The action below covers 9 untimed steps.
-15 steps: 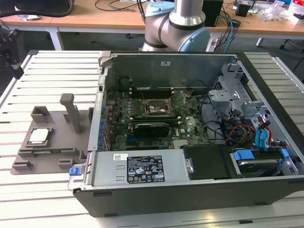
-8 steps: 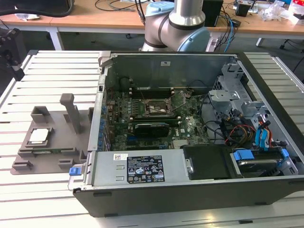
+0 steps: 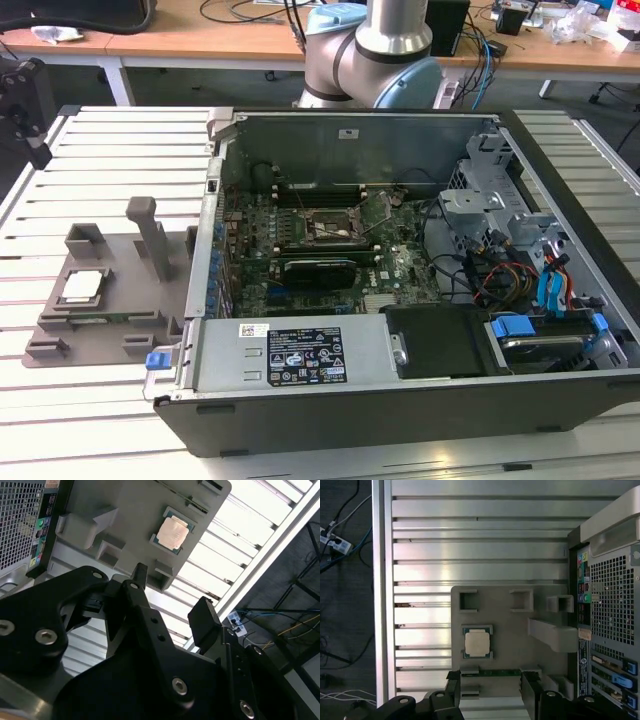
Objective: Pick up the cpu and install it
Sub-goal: 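Pick up the cpu and move it towards the insertion slot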
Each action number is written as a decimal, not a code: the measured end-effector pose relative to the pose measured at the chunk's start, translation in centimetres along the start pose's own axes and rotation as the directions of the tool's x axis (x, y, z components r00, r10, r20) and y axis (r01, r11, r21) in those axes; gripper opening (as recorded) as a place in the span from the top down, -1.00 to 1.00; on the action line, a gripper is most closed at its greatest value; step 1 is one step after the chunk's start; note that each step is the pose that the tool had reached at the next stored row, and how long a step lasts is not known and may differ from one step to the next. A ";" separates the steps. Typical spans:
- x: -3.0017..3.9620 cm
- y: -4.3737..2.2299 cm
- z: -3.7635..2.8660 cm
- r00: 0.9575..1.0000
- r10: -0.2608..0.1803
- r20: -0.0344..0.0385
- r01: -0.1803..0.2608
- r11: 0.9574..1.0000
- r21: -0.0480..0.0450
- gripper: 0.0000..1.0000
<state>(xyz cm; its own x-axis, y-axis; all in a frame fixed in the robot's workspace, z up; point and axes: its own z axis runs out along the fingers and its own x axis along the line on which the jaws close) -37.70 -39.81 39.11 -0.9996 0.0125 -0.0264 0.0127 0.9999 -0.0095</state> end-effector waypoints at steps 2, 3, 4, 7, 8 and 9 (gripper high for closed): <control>0.01 0.00 0.14 1.000 0.000 0.000 0.000 1.000 0.000 -0.21; 0.01 0.00 0.20 1.000 0.000 0.000 0.000 1.000 0.000 -0.21; 0.01 0.00 0.28 1.000 0.000 0.000 0.000 1.000 0.000 -0.21; 0.02 0.01 0.63 1.000 0.000 0.000 0.000 1.000 0.000 -0.21; 0.02 0.01 0.73 1.000 0.000 0.000 0.000 1.000 0.000 -0.21; 0.02 0.01 0.79 1.000 0.000 0.000 0.000 1.000 0.000 -0.21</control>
<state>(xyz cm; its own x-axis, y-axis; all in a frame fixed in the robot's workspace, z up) -37.70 -39.81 38.32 -0.9996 0.0125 -0.0263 0.0128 0.9999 -0.0095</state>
